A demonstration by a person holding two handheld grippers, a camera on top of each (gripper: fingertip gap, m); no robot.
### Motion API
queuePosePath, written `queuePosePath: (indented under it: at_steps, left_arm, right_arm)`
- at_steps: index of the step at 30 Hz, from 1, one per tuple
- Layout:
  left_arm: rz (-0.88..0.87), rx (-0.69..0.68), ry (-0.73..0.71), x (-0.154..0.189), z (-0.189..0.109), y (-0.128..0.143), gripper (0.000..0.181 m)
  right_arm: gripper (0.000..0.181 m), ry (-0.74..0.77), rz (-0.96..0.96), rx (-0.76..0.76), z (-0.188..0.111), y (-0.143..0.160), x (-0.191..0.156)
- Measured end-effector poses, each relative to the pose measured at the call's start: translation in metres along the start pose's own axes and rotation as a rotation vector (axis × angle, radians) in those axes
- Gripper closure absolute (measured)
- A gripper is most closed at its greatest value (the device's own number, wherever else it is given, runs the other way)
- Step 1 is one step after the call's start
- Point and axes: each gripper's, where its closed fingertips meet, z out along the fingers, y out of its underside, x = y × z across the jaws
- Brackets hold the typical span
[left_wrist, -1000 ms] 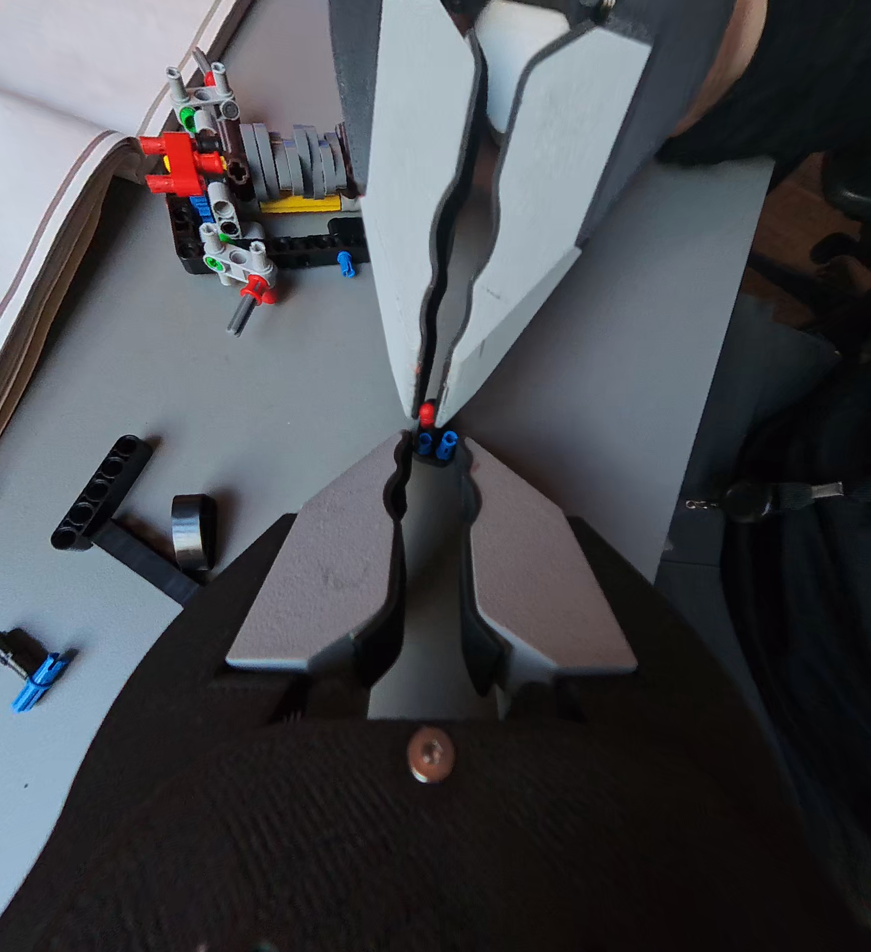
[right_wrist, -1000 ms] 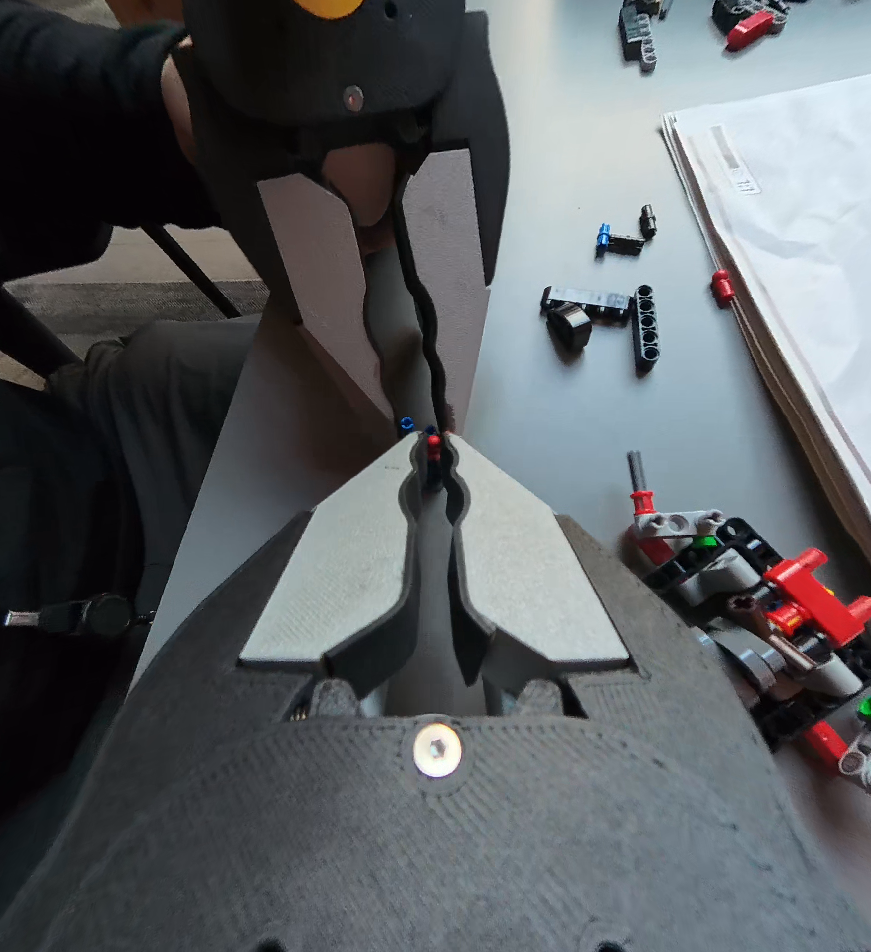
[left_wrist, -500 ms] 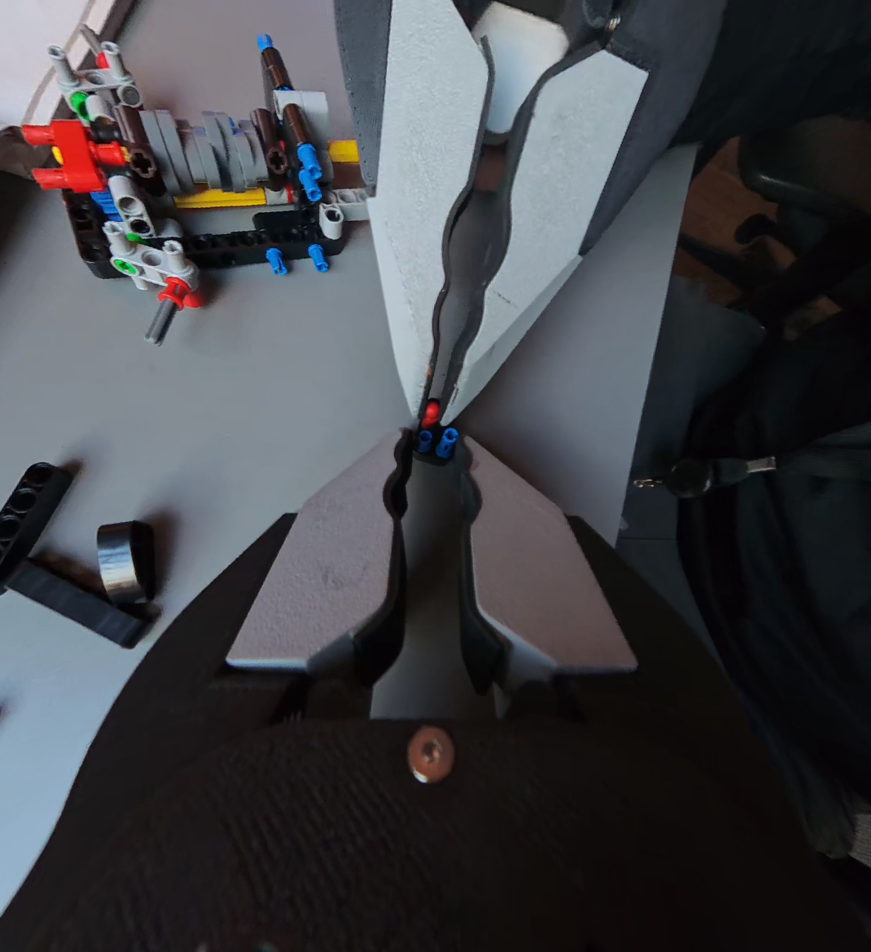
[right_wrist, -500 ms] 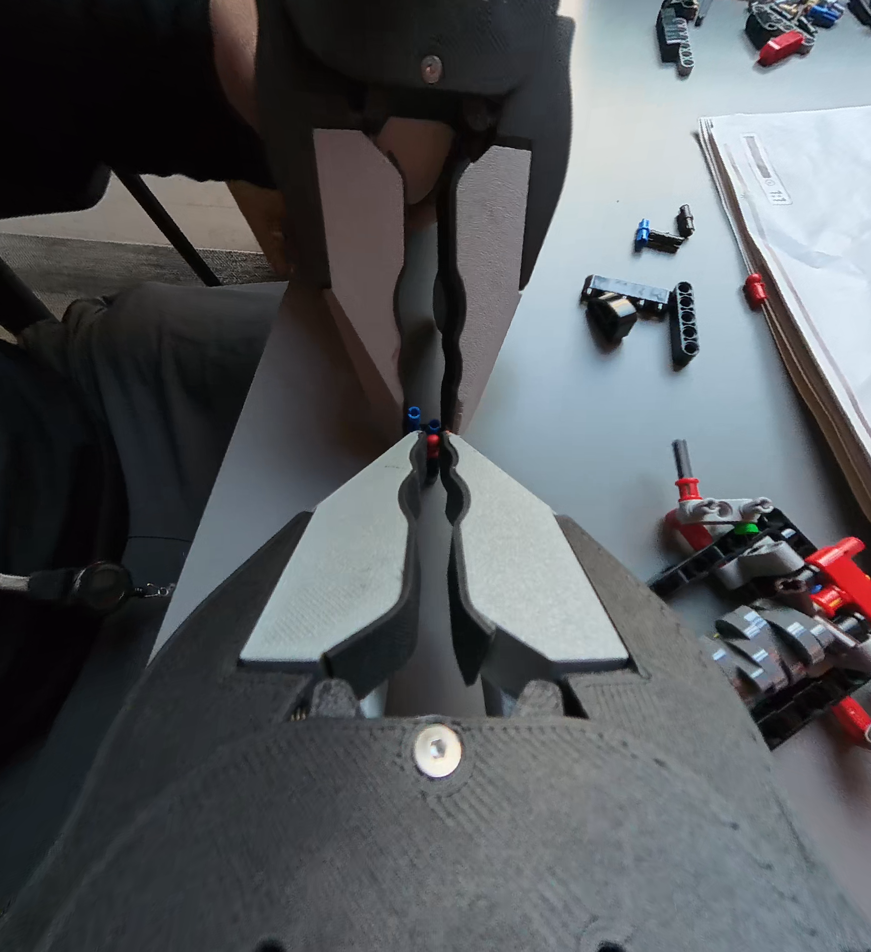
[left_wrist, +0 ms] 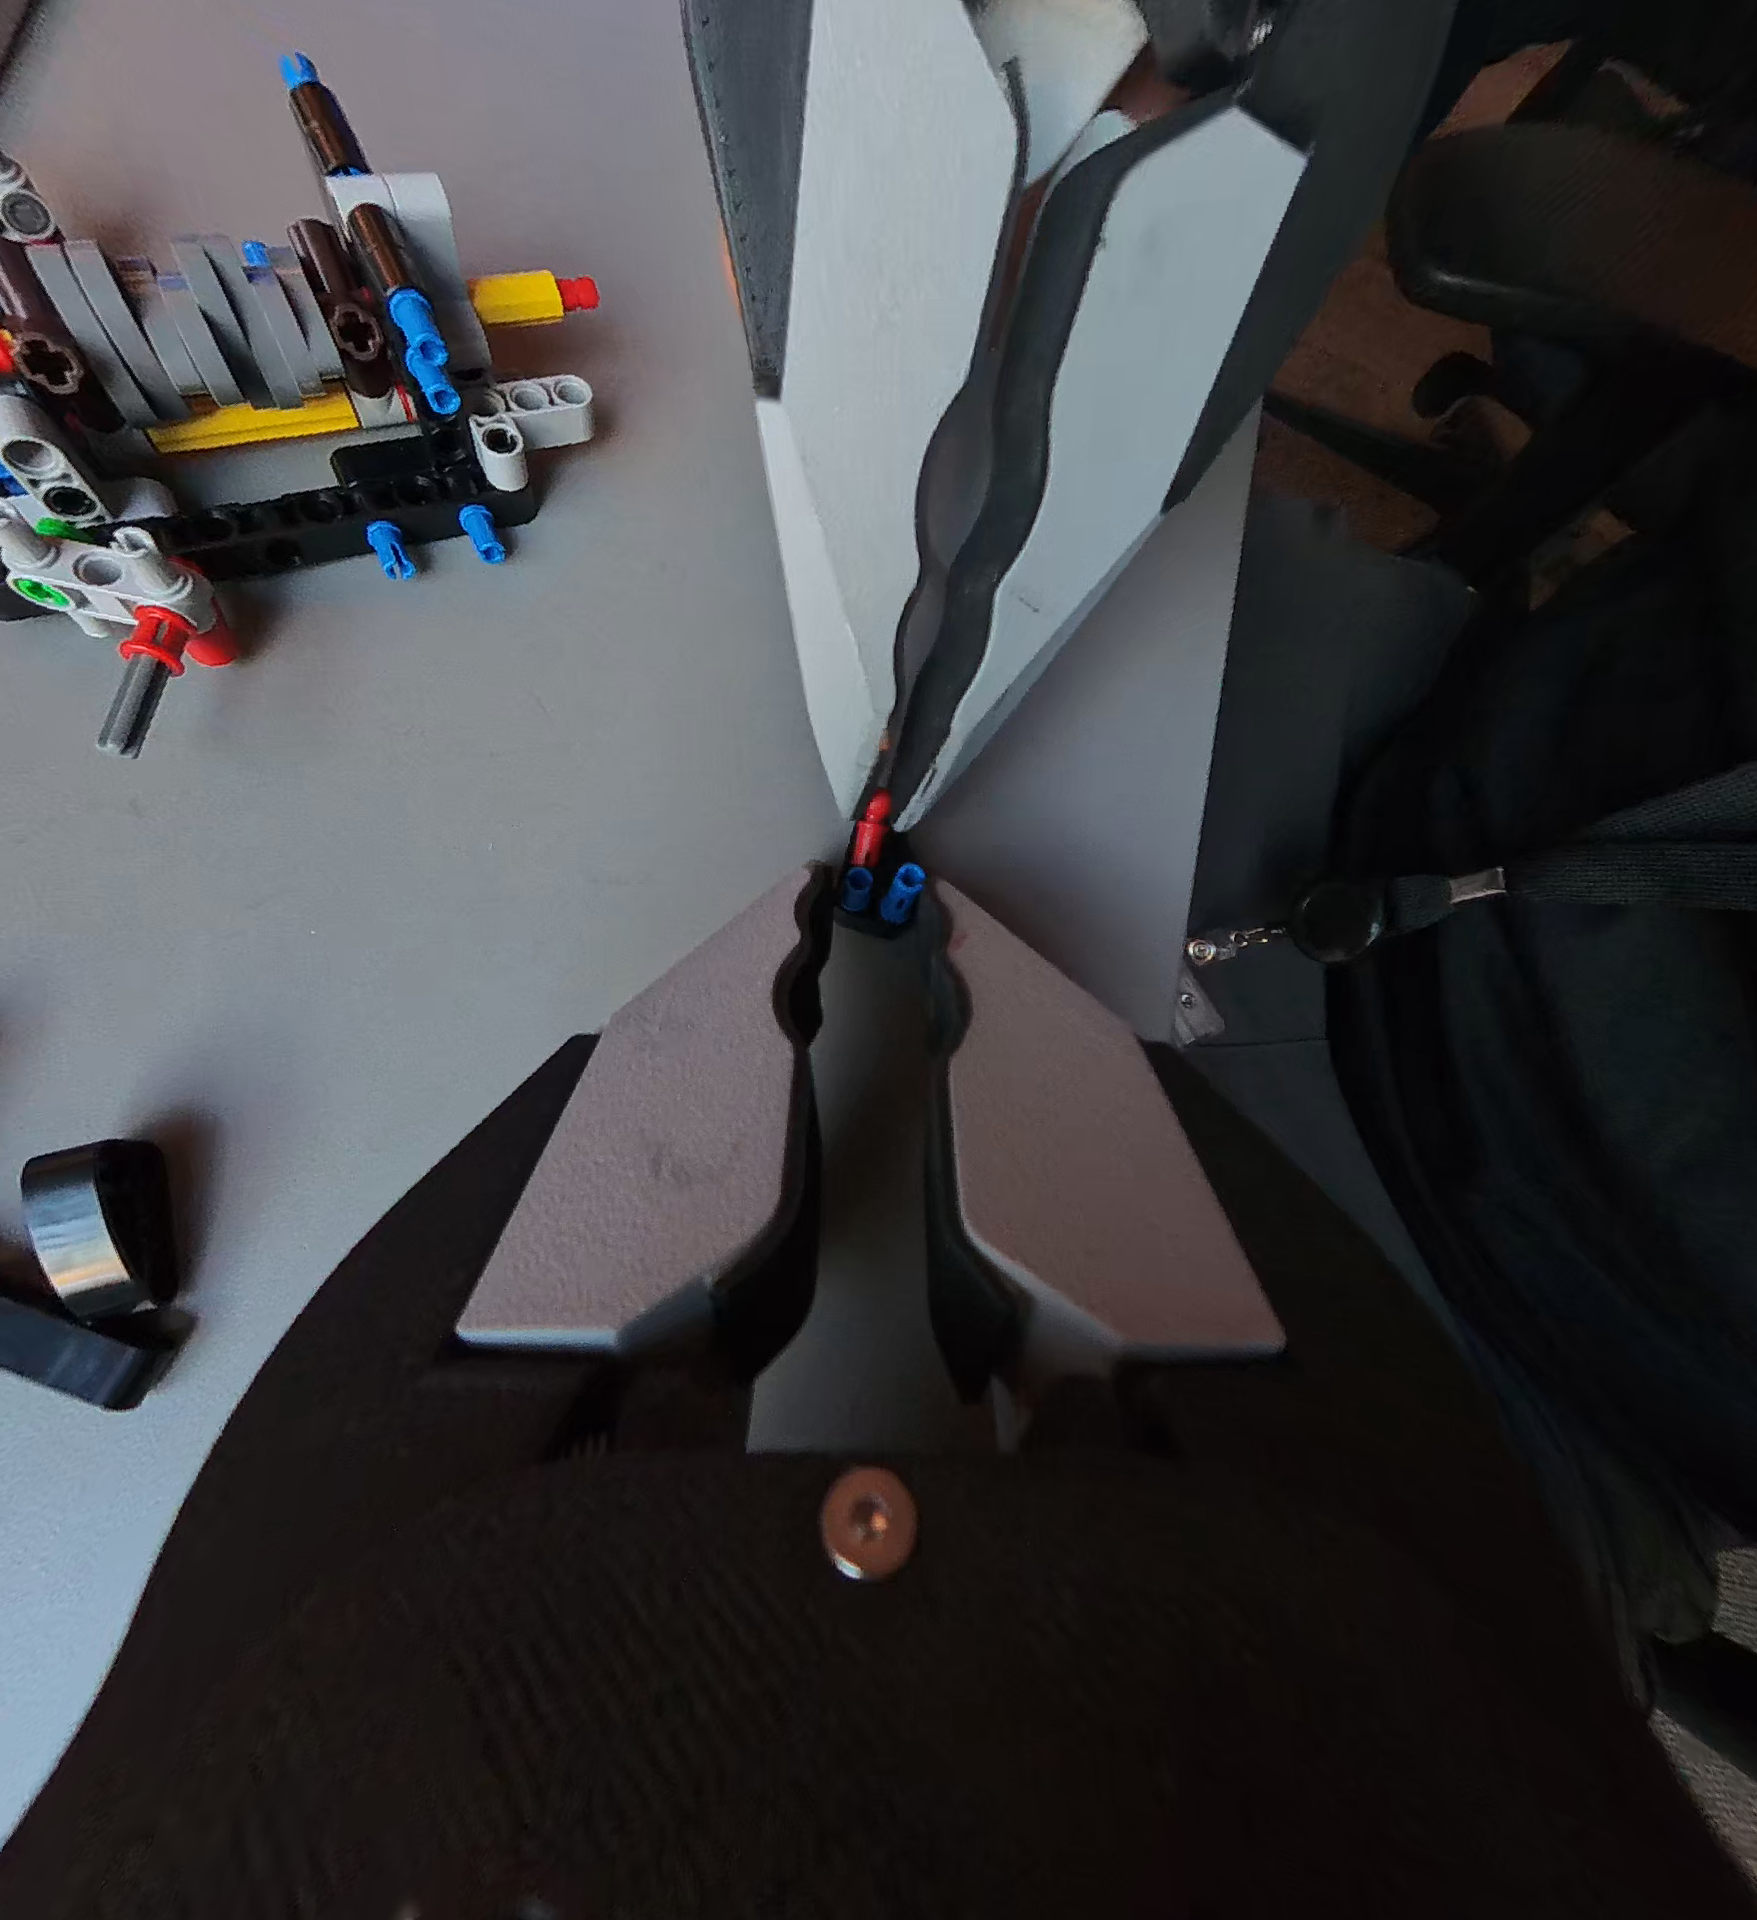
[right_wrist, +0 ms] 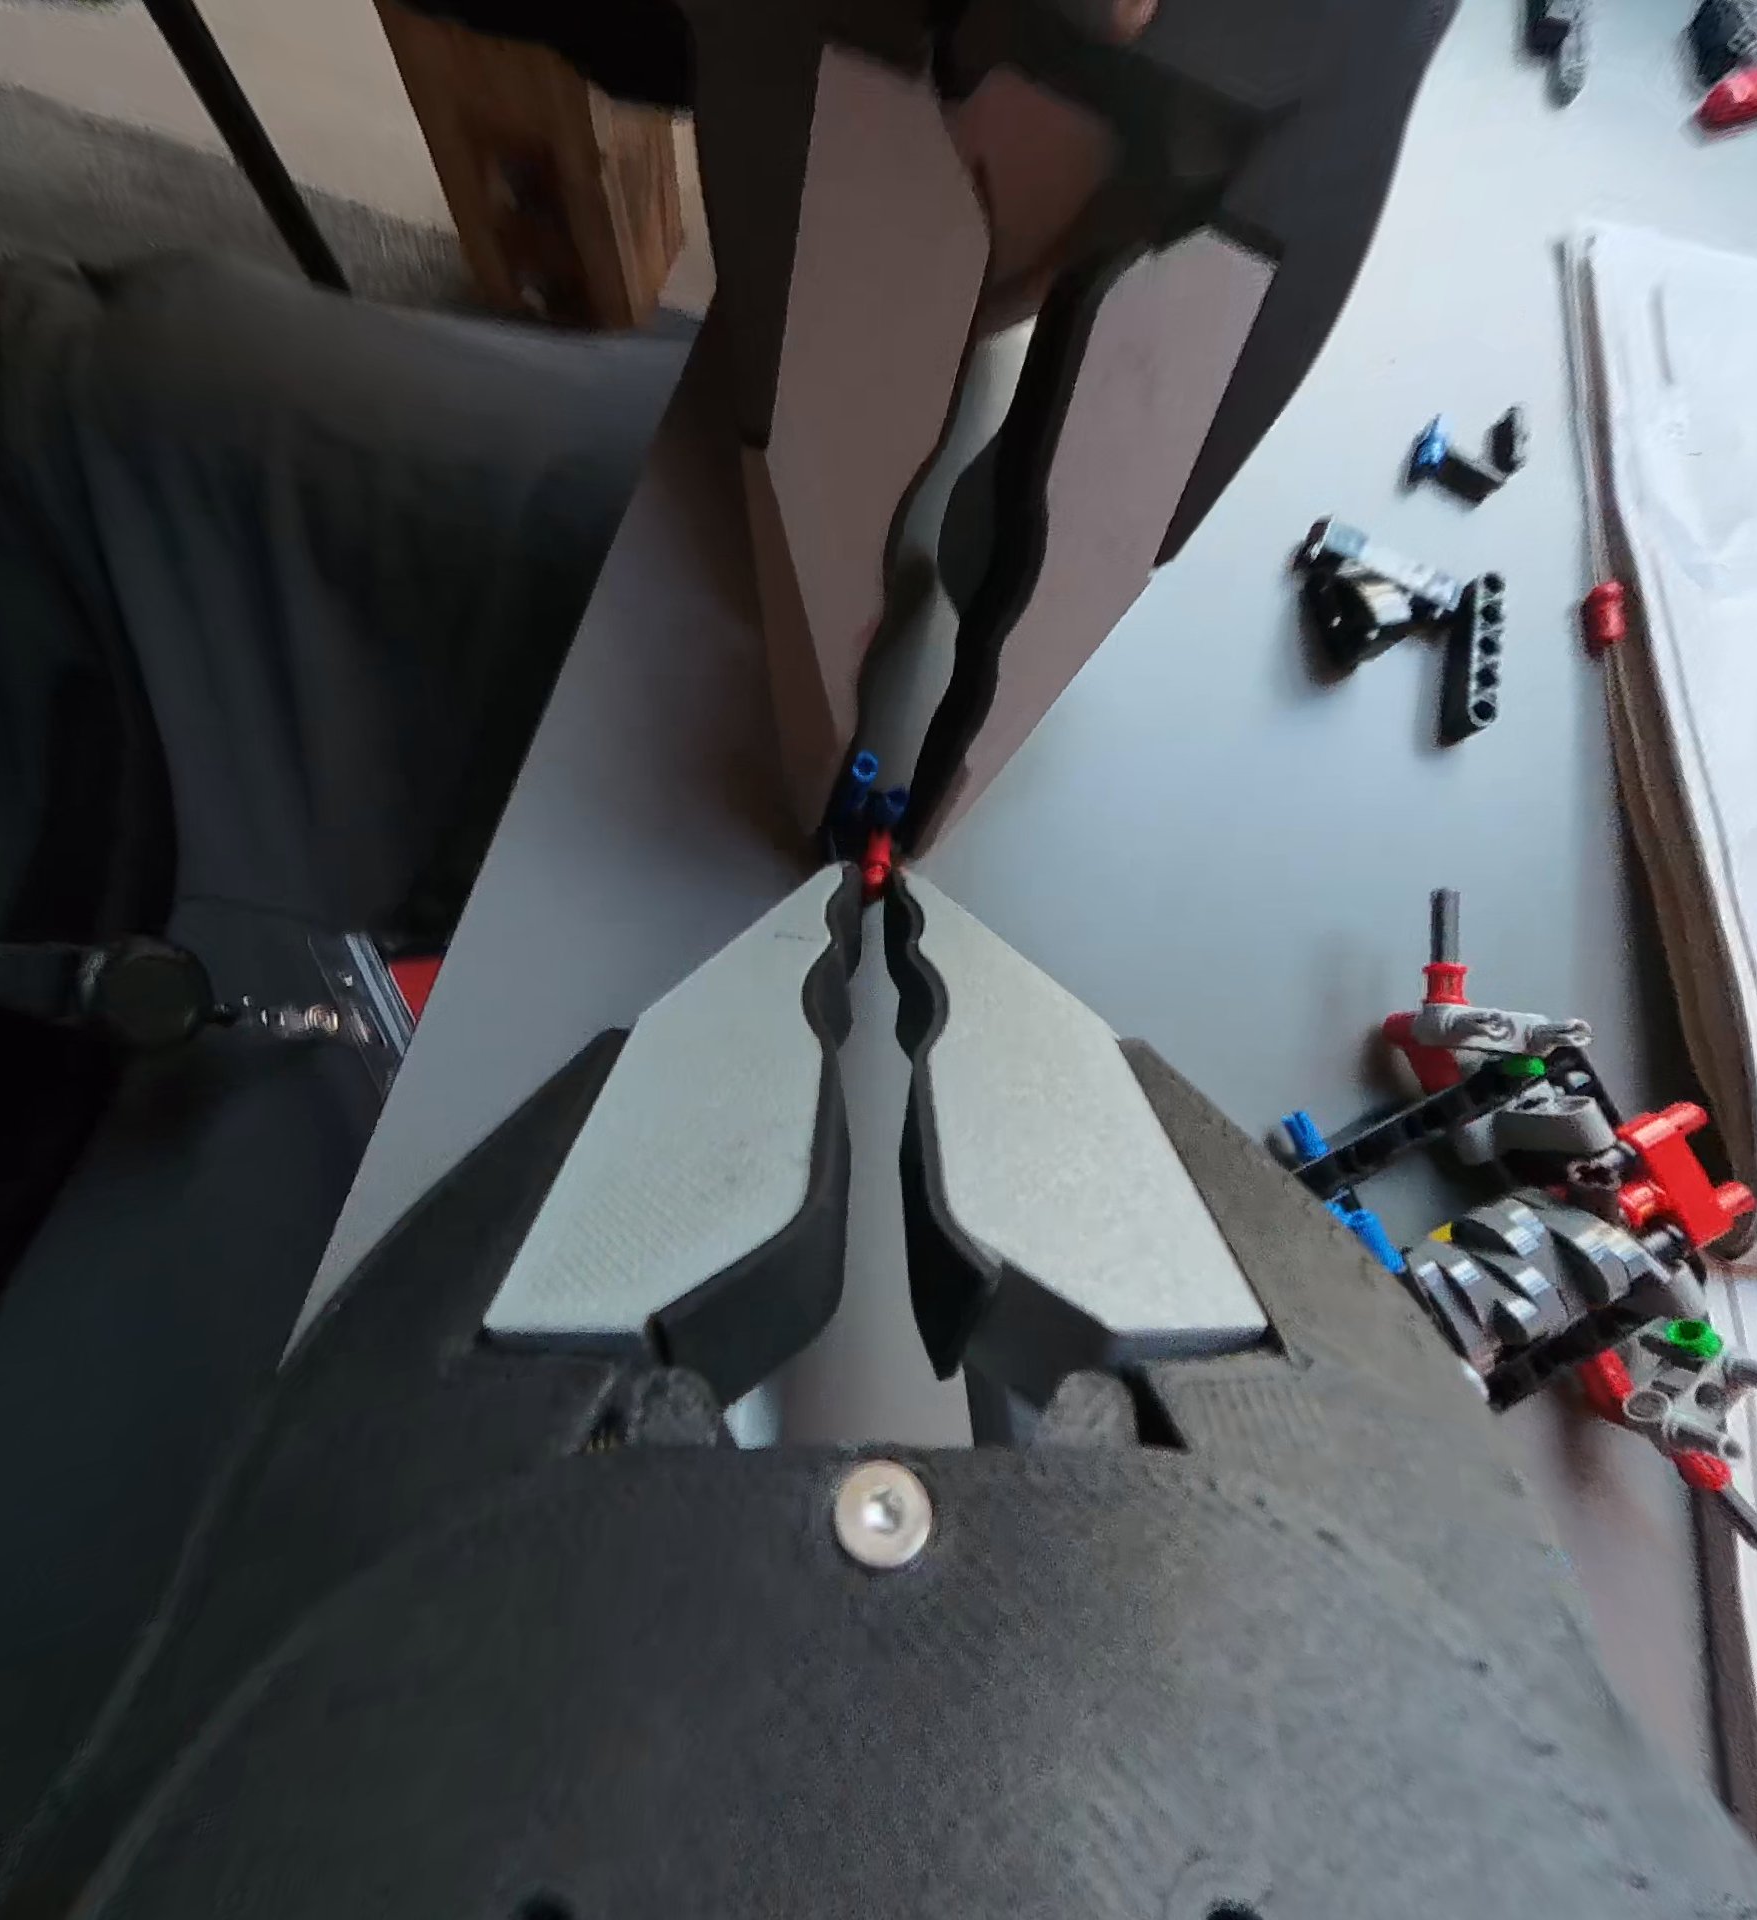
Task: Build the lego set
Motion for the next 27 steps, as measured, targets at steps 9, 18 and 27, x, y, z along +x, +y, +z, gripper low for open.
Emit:
queuePosePath:
  at_steps: [9, 18, 27]
  left_arm:
    - [-0.019, 0.004, 0.011, 0.000, 0.002, -0.003, 0.167]
    - [-0.005, 0.007, -0.023, -0.002, 0.006, -0.006, 0.167]
    - [-0.030, 0.018, -0.061, -0.005, 0.008, -0.009, 0.167]
  right_arm:
    - [0.179, -0.114, 0.044, -0.092, -0.007, -0.005, -0.002]
    - [0.179, -0.113, 0.059, -0.328, -0.010, -0.001, 0.005]
    - [0.179, -0.122, 0.030, -0.434, -0.007, 0.001, 0.005]
